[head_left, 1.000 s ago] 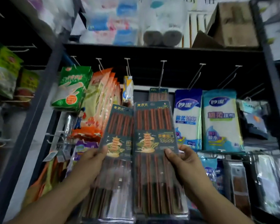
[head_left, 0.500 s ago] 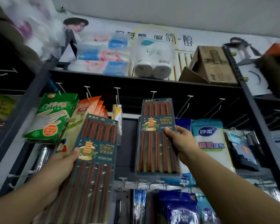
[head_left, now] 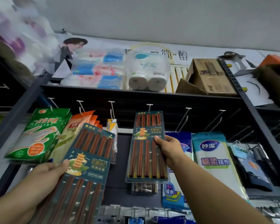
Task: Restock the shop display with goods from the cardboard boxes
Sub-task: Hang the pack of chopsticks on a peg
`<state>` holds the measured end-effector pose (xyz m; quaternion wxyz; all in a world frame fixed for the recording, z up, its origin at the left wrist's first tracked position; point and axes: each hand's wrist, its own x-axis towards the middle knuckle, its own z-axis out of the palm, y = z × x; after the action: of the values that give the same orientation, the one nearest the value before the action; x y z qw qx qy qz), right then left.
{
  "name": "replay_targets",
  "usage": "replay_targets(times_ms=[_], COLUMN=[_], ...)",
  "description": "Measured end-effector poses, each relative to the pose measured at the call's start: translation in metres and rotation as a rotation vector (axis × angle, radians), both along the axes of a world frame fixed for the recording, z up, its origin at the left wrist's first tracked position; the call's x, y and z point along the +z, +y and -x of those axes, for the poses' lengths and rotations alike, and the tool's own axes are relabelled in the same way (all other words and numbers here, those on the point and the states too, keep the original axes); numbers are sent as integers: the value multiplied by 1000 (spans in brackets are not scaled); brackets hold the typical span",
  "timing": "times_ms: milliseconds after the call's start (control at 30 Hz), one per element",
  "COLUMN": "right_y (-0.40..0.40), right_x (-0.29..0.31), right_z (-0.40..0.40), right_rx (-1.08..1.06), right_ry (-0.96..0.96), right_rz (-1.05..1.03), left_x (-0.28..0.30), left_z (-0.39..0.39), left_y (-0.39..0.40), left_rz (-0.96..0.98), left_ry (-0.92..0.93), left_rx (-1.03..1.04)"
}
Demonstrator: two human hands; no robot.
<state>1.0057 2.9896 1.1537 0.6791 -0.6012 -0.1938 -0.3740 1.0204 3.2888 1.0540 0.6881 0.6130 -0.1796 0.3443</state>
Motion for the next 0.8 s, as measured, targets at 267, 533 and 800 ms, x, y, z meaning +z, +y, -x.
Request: replay_targets(times_ms=[267, 533, 800], right_y=[-12, -24, -29], right_x=[17, 6, 0], right_z=[-21, -44, -88], right_rx=[13, 14, -172], right_ry=[46, 91, 93], right_rz=[27, 34, 84], left_x=[4, 3, 6], left_z=[-23, -26, -24], left_y=[-10, -23, -34], left_rz=[-40, -1, 91], left_ry=[-41, -63, -114], left_rx=[179, 110, 59])
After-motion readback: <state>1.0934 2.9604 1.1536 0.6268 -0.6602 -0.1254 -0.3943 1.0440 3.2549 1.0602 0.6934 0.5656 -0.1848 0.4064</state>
